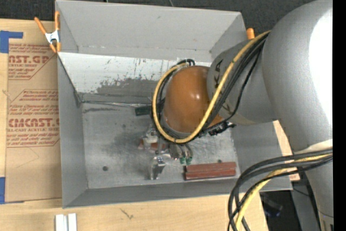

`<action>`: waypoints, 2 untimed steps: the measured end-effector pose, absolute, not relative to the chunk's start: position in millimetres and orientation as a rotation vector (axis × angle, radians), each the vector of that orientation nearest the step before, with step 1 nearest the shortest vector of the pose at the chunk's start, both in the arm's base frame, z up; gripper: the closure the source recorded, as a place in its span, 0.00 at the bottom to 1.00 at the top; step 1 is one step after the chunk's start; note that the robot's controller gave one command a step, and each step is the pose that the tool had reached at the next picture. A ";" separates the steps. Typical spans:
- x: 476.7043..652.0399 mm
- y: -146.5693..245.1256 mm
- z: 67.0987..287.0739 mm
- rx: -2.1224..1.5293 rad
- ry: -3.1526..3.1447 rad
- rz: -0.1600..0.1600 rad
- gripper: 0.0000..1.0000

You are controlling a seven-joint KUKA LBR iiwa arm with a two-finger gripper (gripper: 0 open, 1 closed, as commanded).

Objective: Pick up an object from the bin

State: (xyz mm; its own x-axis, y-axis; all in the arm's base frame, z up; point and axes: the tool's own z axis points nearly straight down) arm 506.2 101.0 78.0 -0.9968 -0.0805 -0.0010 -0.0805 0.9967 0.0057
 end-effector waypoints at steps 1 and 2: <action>560.5 60.7 82.1 -0.113 3.095 0.018 1.00; 551.0 59.6 77.2 -0.120 3.135 0.011 0.00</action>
Offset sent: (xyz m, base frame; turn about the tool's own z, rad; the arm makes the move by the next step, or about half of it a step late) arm 0.0000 0.0000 0.0000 0.0000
